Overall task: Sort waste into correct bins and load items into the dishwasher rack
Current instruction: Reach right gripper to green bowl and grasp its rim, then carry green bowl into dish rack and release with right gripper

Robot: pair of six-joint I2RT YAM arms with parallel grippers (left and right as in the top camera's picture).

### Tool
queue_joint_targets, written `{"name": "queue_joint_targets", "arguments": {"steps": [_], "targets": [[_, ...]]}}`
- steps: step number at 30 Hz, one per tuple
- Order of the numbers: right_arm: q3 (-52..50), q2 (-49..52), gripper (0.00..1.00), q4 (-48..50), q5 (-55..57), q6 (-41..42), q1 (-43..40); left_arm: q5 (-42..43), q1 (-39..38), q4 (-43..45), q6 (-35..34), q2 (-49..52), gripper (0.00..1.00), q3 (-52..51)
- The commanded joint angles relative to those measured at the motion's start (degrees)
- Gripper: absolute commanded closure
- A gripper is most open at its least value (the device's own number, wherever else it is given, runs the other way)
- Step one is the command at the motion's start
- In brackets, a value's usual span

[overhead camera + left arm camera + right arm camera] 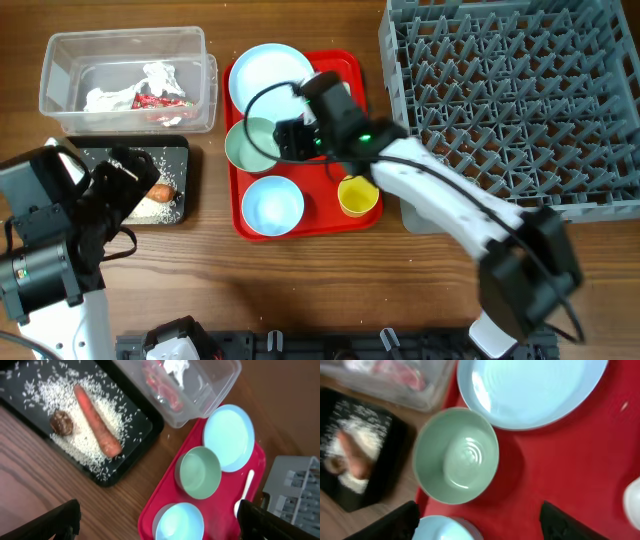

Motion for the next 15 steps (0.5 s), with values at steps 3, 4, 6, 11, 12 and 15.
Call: {"name": "queue_joint_targets", "arguments": {"steps": [3,4,6,11,12,15], "targets": [[1.38,8.52,0.48,4.87,3.04,4.59,0.72,0.85,0.35,-0.72,1.31,3.45,0.0,0.74],[1.36,9.77,0.53,5.75,3.02,5.49,0.72,0.85,0.35,-0.74,1.31,4.13,0.0,0.74],[1.36,11.32,0.54,7.54,2.19,5.51,0.74,0.85,0.35,-0.74,1.31,5.18,0.0,0.74],[1.36,14.56,0.69,11.98,1.79,8.24,0.76,0.85,0.35,-0.72,1.29,6.73,0.0,0.74],[1.36,15.06,0.73,12.31,1.75,8.57,0.76,0.85,0.35,-0.74,1.31,6.73,0.0,0.74],[1.36,15.3,0.89,12.09,1.77,8.57,0.76,0.85,0.35,-0.72,1.29,6.73,0.0,0.74]]}}
